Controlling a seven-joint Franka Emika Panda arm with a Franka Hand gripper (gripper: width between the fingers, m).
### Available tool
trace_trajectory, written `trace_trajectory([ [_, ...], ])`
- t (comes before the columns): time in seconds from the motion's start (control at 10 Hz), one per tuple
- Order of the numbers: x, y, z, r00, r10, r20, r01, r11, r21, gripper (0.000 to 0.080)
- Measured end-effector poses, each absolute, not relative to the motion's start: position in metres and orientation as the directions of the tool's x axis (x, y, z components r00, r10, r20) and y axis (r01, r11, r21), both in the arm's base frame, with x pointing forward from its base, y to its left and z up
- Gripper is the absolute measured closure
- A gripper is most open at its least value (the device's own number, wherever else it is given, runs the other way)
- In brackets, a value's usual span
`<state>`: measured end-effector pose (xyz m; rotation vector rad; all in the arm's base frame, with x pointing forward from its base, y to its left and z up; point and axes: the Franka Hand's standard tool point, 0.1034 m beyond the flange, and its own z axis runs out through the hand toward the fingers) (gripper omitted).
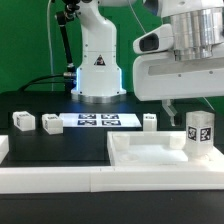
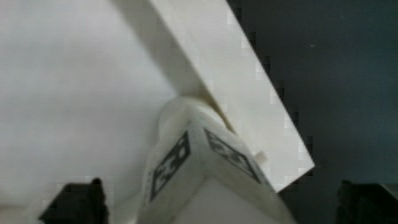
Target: Assemble square table
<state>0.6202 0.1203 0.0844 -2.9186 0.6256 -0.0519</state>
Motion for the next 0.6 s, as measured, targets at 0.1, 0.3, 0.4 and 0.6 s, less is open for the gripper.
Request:
trace_trajectory([
  [0.1,0.6205,0.1201,0.0845,0.957,-0.287,0.029,-0.28,-0.95,-0.141,0.015],
  [0.3,0.6212,0.1174,0.0847,0.996,-0.066,0.063,-0.059,-0.992,-0.111,0.015],
  [0.4,0.6212,0.1168,0.0846,0.997,0.035,0.074,0.043,-0.994,-0.099,0.015],
  [0.6,0.6211,0.1167,0.0842,0.983,0.16,0.086,0.168,-0.982,-0.088,0.015],
])
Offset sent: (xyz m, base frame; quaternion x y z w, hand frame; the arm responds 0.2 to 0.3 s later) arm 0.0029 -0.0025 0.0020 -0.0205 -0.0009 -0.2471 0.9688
